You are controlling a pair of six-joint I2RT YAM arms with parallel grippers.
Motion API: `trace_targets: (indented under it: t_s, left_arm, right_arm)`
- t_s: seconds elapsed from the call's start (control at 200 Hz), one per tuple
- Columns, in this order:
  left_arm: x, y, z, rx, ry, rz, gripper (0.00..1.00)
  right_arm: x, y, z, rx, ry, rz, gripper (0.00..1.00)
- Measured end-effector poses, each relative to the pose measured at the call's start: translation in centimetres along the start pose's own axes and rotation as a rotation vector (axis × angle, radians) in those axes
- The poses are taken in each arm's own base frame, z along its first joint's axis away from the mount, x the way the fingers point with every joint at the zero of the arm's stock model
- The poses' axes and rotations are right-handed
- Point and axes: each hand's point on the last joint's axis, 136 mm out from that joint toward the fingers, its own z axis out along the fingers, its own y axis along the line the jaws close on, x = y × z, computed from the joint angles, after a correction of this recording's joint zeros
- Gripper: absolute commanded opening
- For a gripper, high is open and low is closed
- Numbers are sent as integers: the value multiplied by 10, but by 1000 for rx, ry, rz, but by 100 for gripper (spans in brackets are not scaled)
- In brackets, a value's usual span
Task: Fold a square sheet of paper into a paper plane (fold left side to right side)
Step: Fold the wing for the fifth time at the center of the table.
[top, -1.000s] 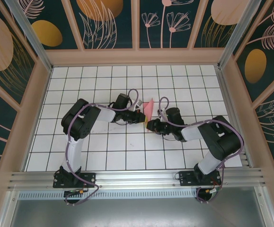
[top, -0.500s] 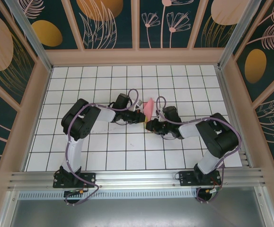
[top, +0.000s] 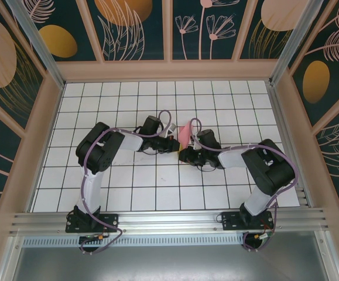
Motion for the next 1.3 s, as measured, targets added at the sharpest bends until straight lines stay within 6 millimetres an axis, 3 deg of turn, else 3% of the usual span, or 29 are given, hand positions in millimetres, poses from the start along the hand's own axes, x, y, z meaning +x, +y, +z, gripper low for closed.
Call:
trace_targets:
  t_s: [0.325, 0.781, 1.056, 1.301]
  left_arm:
    - [-7, -3, 0, -27, 21, -4, 12]
    - [-54, -17, -16, -11, -68, 66, 18]
    - [-57, -21, -16, -6, -65, 82, 4]
    - [-61, -13, -7, -15, -38, 68, 0]
  right_arm:
    - [-1, -3, 2, 72, 6, -9, 24]
    - [-1, -4, 3, 84, 12, -6, 23]
    - [-1, -4, 3, 85, 13, -5, 23]
    - [-1, -4, 4, 94, 22, -4, 23]
